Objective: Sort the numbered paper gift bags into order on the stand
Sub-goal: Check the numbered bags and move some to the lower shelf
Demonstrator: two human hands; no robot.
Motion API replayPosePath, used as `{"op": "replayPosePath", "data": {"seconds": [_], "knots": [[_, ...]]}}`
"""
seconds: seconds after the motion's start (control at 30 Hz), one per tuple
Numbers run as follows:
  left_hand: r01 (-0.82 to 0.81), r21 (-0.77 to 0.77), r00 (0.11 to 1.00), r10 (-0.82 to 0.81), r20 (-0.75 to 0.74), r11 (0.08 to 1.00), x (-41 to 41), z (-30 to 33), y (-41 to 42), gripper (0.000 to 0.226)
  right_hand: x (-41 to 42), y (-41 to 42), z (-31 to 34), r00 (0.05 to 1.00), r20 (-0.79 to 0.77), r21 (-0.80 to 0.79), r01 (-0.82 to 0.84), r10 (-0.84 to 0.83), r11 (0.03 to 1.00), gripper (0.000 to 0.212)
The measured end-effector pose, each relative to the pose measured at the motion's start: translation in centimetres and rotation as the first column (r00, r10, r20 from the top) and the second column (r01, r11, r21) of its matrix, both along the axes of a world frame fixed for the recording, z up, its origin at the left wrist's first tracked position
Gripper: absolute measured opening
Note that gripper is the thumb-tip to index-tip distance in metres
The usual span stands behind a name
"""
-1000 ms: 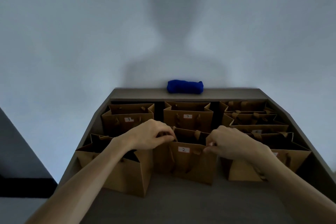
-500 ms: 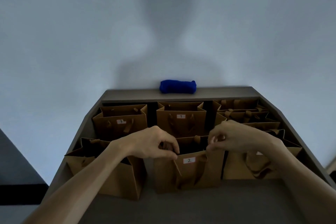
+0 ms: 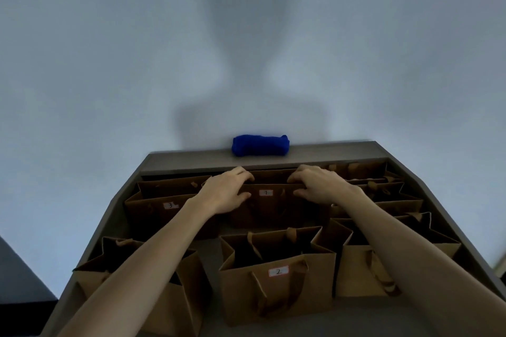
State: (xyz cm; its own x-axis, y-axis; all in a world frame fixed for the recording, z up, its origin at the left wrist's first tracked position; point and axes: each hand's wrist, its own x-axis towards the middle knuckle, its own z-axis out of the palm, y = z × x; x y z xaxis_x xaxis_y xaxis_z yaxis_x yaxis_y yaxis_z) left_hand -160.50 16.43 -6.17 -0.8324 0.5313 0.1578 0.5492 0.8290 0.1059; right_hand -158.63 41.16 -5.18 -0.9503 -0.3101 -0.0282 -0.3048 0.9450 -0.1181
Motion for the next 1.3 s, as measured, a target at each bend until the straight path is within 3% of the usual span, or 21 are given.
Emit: {"op": "replayPosePath", "data": {"seconds": [0.17, 0.43, 0.73, 0.87, 0.97, 1.1, 1.3], "knots": [[0.04, -0.131, 0.998, -0.046, -0.043, 0.991, -0.5, -0.7, 0.2, 0.032, -0.4, 0.3, -0.7, 0.999, 0.033, 0.132, -0.034, 0.03, 0.991, 0.024], [0.224, -0.238, 0.968, -0.244, -0.058, 0.945, 1.7, -1.4, -1.2, 0.032, 2.4, 0.5, -1.2, 0.992, -0.022, 0.404, -0.102, 0.122, 0.909, 0.034], [0.236, -0.203, 0.958, -0.262, -0.114, 0.95, 1.5, -1.8, -1.5, 0.031, 2.8, 0.3, -1.5, 0.989, -0.06, 0.395, -0.098, 0.132, 0.913, 0.03], [0.202, -0.096, 0.951, -0.218, -0.219, 0.975, 1.4, -1.8, -1.8, 0.026, 2.8, 0.8, -1.7, 0.984, -0.133, 0.25, -0.086, 0.122, 0.965, 0.026], [0.135, 0.047, 0.963, -0.12, -0.241, 0.99, 1.3, -1.4, -2.2, 0.024, 2.5, 1.4, -1.9, 0.986, -0.165, -0.042, -0.043, 0.036, 0.998, 0.021], [0.074, 0.214, 0.989, -0.043, -0.145, 0.974, 1.2, -0.3, -2.4, 0.023, 2.4, 1.5, -1.2, 0.996, -0.087, -0.402, -0.037, 0.002, 0.915, 0.015], [0.052, 0.323, 0.993, -0.016, -0.114, 0.945, 1.1, 1.4, -2.5, 0.022, 2.5, 1.0, 0.1, 0.994, -0.094, -0.527, -0.01, -0.047, 0.85, 0.018]]}}
